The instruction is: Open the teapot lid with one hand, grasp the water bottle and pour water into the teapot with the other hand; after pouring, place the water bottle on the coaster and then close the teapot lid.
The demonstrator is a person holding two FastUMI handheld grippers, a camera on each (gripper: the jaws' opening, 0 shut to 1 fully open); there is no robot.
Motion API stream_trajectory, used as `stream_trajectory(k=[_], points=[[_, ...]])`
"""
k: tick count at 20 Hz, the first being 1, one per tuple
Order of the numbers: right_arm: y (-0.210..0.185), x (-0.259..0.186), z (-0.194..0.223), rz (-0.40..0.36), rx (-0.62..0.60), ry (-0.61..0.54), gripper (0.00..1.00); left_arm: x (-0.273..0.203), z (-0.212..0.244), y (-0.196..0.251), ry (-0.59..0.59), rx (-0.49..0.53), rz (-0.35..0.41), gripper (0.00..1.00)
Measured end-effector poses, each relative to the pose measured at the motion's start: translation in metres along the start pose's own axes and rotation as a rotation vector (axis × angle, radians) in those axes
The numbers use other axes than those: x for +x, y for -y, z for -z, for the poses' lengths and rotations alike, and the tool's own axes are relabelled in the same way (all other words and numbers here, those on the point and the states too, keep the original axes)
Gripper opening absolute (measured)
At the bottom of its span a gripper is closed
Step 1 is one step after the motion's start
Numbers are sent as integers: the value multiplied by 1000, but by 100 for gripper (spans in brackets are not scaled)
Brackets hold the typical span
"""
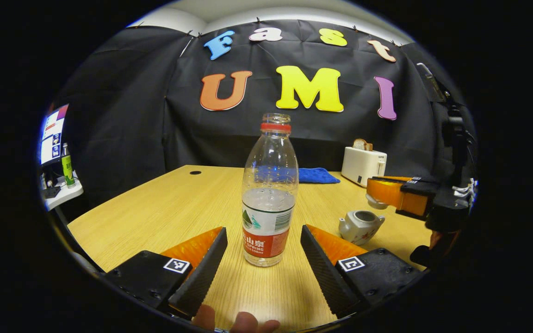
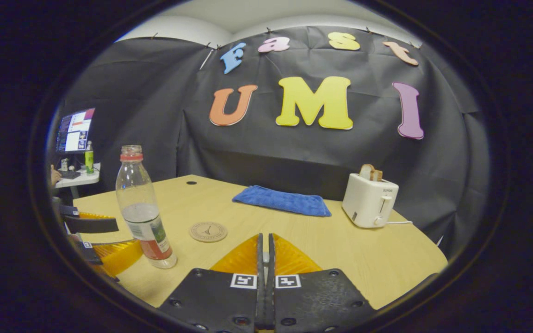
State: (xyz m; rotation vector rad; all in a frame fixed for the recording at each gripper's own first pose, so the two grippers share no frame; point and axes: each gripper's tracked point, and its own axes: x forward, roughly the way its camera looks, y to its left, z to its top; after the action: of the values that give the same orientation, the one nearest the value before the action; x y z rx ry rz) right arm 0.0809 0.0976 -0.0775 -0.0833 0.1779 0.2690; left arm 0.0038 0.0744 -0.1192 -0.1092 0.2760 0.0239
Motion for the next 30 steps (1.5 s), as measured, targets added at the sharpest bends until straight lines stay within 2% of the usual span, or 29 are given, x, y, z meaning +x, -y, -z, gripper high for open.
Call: stream_trajectory(k=[5, 9, 16, 21, 24, 25, 26, 30], points=[[12, -18, -10, 12, 5, 17, 0, 17, 11, 5, -34, -19, 19, 100], [15, -27, -8, 11, -3, 15, 0, 24, 16, 0, -54, -11, 1, 99], [26, -34, -1, 21, 1, 1, 0, 29, 17, 5, -61, 19, 12, 78], [35, -40, 1, 25, 5, -1, 0, 27, 13, -3, -82, 81, -30, 76], [43, -44, 1, 28, 11, 0, 0, 20, -2, -6, -57, 166, -56, 75], [46, -47, 3, 29, 14, 1, 0, 19, -9, -8, -40, 223, -66, 80], [48, -49, 4, 31, 13, -1, 0, 17, -16, -9, -24, 287, -75, 74], [61, -56, 6, 42, 33, -1, 0, 15, -39, -28, 14, 526, -150, 72]])
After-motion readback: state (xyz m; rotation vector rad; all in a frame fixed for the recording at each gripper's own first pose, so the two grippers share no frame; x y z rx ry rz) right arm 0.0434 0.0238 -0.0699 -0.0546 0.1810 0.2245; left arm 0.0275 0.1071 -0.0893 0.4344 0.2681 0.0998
